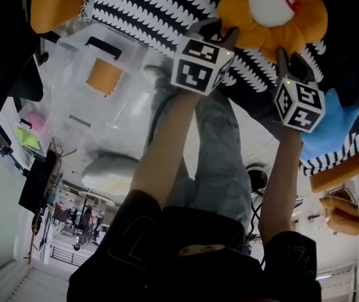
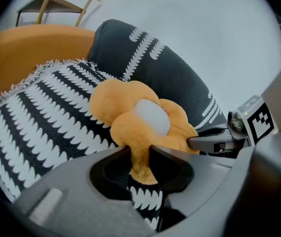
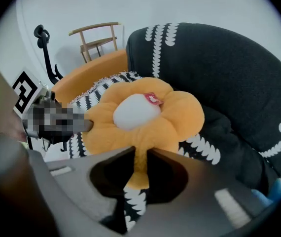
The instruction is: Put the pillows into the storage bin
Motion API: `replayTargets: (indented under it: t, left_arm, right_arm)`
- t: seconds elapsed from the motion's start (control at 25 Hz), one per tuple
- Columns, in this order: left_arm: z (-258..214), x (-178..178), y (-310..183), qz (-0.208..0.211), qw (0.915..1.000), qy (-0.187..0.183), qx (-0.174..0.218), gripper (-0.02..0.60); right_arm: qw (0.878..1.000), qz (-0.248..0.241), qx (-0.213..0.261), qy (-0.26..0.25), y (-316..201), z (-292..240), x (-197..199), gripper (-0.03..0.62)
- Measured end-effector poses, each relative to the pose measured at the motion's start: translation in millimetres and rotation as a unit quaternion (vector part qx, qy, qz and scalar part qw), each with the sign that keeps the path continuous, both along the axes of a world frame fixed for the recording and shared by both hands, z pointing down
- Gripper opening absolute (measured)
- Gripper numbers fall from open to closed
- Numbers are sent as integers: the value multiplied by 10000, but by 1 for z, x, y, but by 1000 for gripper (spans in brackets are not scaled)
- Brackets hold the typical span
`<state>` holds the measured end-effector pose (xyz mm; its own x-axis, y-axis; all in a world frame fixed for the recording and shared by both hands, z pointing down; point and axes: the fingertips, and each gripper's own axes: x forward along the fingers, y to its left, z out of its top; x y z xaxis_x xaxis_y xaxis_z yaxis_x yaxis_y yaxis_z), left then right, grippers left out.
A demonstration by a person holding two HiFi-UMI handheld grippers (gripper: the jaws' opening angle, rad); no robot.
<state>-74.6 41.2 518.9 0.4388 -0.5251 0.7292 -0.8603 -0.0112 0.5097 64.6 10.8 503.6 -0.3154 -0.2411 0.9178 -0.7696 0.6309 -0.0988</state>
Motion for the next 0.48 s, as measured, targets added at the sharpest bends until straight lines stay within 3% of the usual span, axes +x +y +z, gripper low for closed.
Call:
replayTargets:
  t: [0.2,0.48]
  left_arm:
    - [1,-50,34,-381,9993,-62,-24,109]
    - [-27,-65,47,-950,9953,-130,-119,110]
  right_arm:
    - [9992,-344,-80,-192,25,1,-51,58]
    - [9953,-935,-70,-246,18,-24,-72,58]
